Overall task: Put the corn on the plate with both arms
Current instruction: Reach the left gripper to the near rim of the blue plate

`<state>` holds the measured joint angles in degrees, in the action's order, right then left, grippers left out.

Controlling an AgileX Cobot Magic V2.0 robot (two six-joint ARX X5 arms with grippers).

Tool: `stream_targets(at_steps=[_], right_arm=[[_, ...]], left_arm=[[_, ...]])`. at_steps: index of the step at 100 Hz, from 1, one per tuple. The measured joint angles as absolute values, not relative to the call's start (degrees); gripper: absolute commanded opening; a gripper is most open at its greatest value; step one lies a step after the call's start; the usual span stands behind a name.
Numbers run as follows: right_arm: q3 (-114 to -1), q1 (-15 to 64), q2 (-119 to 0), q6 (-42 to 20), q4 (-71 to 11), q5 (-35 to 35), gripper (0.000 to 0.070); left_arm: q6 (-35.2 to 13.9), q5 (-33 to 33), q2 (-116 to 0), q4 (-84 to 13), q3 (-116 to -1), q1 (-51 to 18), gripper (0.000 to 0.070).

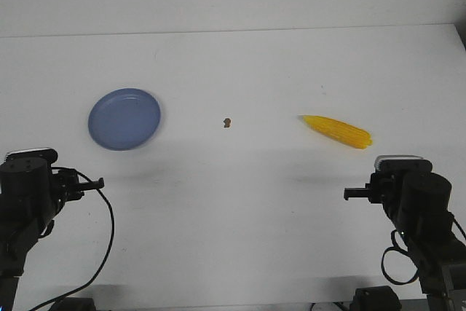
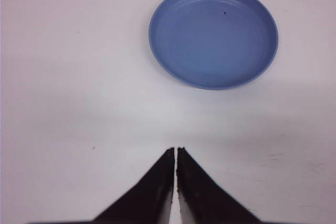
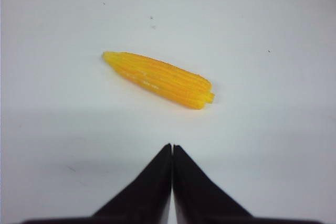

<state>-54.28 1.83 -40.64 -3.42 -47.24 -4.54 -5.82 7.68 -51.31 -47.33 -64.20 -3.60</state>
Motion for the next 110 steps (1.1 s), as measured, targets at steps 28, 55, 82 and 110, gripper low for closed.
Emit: stream_targets(at_steps=[28, 55, 82, 110], right_arm=[[-54.28, 1.83, -40.64, -3.40, -47.97, -4.54, 0.0175], [-54.28, 1.83, -40.64, -3.36, -48.82, -4.54, 0.0525], [-54.28, 1.83, -40.64, -3.36, -48.80, -4.56, 0.0525], [-54.28, 1.83, -40.64, -3.36, -48.58, -4.54, 0.0525]], left_arm=[[-5.87, 7.68, -51.31, -46.70, -64.20, -3.60, 0.0196], [-6.79, 7.68, -51.31, -46.70, -64.20, -3.60, 0.0643], [-7.20, 7.66, -52.12, -44.47, -64.20, -3.60, 0.0643], [-9.96, 2.13, -65.08, -37.39, -65.01, 2.42, 0.0642]])
